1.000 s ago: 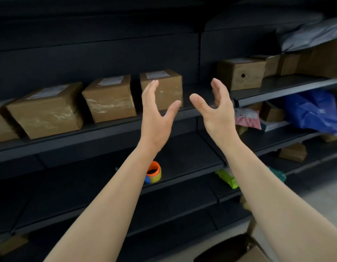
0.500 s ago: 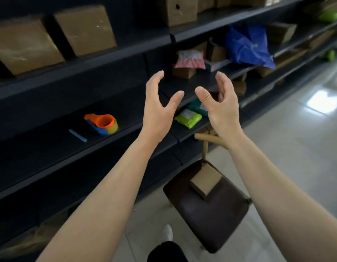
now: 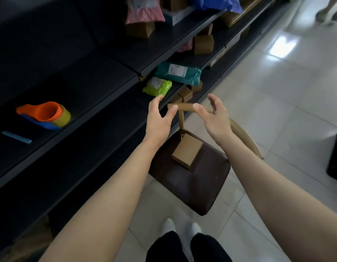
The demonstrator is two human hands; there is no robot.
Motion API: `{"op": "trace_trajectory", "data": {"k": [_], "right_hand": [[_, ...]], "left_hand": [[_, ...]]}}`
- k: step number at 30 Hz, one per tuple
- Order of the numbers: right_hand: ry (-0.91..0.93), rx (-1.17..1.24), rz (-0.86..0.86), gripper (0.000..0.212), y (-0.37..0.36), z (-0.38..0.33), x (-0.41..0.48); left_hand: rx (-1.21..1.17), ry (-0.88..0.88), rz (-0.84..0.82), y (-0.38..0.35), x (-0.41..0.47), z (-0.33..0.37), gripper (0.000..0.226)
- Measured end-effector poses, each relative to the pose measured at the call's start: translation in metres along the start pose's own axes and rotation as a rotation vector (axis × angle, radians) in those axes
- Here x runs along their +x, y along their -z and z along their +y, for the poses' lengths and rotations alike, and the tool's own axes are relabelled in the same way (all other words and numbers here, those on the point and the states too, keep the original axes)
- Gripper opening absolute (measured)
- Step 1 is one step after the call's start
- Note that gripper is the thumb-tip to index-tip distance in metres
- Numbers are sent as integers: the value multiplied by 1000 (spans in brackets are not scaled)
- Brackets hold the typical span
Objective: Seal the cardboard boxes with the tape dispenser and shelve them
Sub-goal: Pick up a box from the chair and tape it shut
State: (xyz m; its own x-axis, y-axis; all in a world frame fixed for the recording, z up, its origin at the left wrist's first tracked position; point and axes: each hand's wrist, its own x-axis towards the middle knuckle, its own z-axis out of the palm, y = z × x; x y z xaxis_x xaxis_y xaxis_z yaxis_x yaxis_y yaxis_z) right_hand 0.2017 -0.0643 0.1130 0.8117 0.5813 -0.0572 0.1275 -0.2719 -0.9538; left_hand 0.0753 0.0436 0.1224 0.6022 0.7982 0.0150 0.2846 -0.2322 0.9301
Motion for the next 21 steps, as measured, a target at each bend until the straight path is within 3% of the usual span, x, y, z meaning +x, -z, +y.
{"op": "trace_trajectory", "data": {"k": [6,11,17,21], "right_hand": [[-58,-95,-82,73,-14,54,28],[-67,-190,-265,71,-20,110,56],[-108,-322,-477,72,-13,189,85],[-141,-383,-584,56,-23,230,104]], "left_hand": [[-32,187,14,-31,6,-55,60],[-77,402,111,-74,-3,-106,67],[-103,764,194,-135,-16,-167,83],[-149,997,238,-160,-16,-197,95]]}}
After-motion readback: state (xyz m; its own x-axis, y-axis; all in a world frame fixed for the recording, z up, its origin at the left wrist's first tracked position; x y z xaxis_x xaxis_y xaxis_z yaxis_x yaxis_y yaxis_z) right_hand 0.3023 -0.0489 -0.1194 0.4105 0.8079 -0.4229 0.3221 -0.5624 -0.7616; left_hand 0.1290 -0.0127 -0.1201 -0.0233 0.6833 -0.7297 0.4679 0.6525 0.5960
